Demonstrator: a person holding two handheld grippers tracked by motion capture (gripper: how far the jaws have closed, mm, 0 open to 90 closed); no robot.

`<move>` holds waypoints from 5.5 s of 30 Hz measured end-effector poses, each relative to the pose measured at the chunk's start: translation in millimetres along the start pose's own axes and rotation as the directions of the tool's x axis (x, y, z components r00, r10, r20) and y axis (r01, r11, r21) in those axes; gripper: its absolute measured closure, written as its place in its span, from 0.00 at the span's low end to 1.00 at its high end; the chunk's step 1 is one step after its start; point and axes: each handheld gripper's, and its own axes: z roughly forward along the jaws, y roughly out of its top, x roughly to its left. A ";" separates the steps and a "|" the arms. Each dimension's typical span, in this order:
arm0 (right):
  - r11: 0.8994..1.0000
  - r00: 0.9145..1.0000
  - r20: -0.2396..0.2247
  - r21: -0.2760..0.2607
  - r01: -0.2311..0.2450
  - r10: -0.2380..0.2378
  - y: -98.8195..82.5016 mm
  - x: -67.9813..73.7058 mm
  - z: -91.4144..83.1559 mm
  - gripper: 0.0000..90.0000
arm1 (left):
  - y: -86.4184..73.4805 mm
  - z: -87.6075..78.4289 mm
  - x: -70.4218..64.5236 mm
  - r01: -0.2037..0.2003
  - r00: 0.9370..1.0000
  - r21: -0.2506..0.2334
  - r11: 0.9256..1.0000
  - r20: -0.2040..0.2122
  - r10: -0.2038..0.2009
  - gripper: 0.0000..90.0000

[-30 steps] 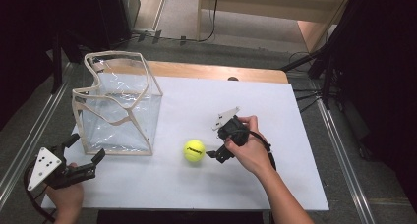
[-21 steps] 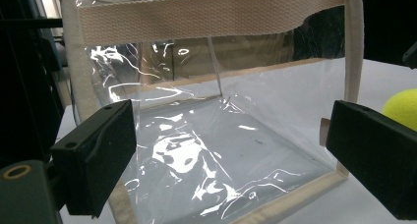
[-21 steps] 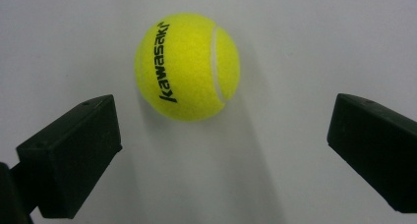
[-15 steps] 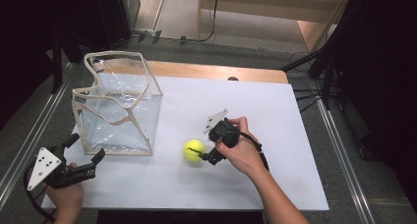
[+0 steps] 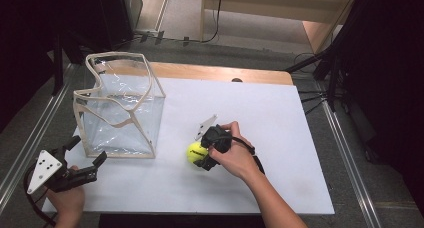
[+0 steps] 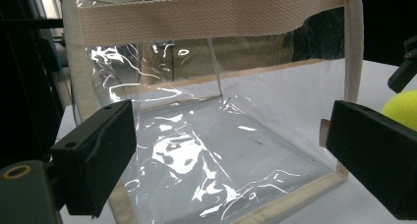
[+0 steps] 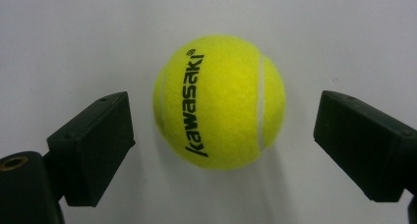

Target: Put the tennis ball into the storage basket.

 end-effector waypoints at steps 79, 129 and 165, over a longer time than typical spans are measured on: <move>0.999 0.997 -0.074 0.026 0.030 -0.028 73.4 -24.9 18.9 0.26 | 0.2 0.9 0.9 0.007 1.000 -0.001 1.000 0.003 -0.007 0.06; 0.997 0.993 -0.090 -0.019 0.072 -0.074 136.2 -49.9 -35.3 0.26 | 0.2 2.4 0.4 0.009 1.000 0.004 1.000 0.009 -0.009 0.06; 0.996 0.990 -0.113 -0.044 0.075 -0.080 155.3 -58.3 -51.5 0.26 | 0.3 3.2 1.0 0.010 1.000 0.011 1.000 0.007 -0.011 0.06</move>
